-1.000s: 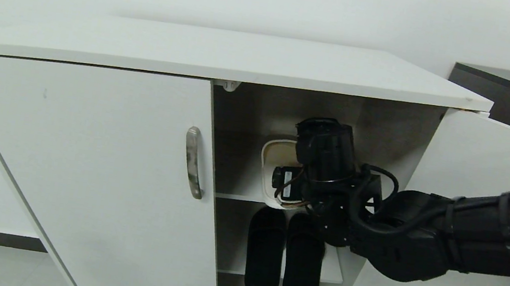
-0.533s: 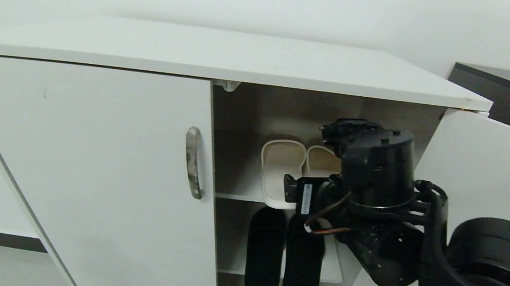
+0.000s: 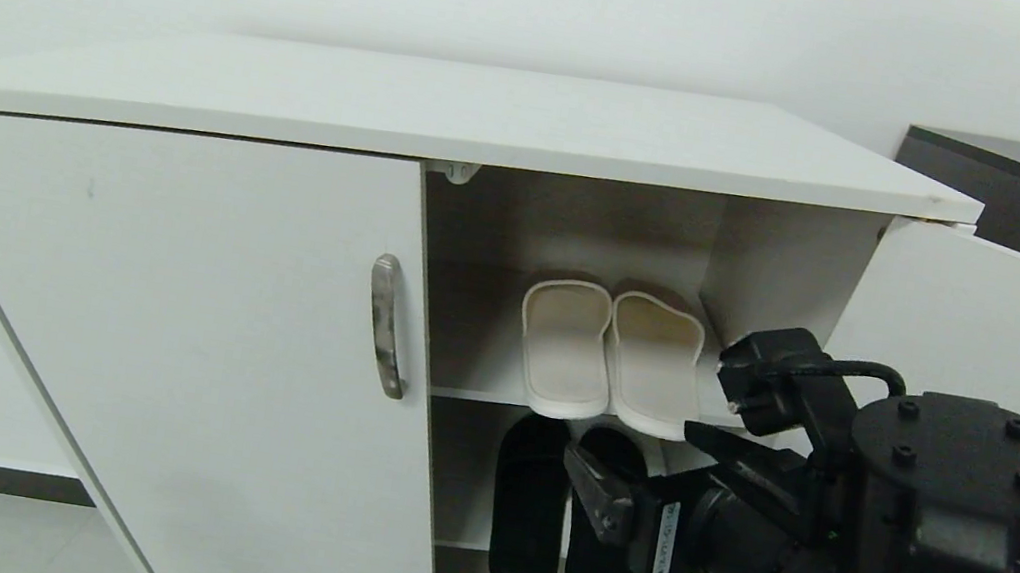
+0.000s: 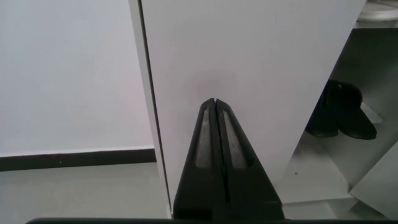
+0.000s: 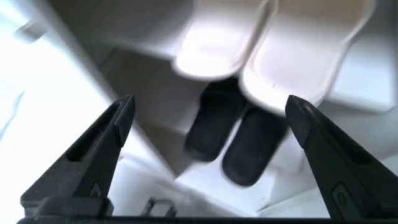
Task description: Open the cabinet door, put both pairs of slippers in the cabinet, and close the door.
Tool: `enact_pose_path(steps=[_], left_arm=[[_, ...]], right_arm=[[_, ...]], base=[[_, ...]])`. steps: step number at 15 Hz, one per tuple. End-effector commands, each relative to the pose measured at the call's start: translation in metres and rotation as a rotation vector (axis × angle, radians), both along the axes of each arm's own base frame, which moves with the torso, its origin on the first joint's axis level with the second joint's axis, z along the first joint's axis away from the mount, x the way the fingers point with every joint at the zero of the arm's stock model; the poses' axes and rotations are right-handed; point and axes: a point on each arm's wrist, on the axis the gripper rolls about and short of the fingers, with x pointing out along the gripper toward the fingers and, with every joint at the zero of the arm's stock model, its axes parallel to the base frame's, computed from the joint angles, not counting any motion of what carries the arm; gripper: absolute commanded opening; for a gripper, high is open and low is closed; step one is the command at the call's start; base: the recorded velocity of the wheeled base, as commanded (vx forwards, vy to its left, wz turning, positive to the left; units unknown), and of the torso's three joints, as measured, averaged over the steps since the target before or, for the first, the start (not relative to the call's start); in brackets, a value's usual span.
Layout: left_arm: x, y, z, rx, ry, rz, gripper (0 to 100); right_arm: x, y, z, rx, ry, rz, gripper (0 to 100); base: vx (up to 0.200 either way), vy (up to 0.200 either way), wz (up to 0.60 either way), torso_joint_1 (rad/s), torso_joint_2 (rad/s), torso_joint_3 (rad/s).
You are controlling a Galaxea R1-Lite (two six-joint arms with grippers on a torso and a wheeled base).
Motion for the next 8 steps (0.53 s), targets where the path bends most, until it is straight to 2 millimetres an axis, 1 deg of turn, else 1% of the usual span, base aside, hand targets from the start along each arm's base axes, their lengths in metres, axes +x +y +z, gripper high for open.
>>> enact_pose_path(steps=[1,6,8], left_arm=[[0.0,0.0,0.0,0.0,0.001,0.0,0],[0.0,0.0,0.0,0.001,0.001,0.0,0],[0.0,0.0,0.0,0.0,0.001,0.0,0]], right_arm=[[-0.005,-0.005,0.0,0.001,-0.001,0.007,0],[-0.002,0.001,-0.017,-0.059,0.024,0.002,0],[-0.001,0.002,-0.019,-0.068,0.029,0.0,0]], base=[[0.0,0.0,0.0,0.0,0.0,0.0],[0.0,0.0,0.0,0.0,0.0,0.0],[0.0,0.0,0.0,0.0,0.0,0.0]])
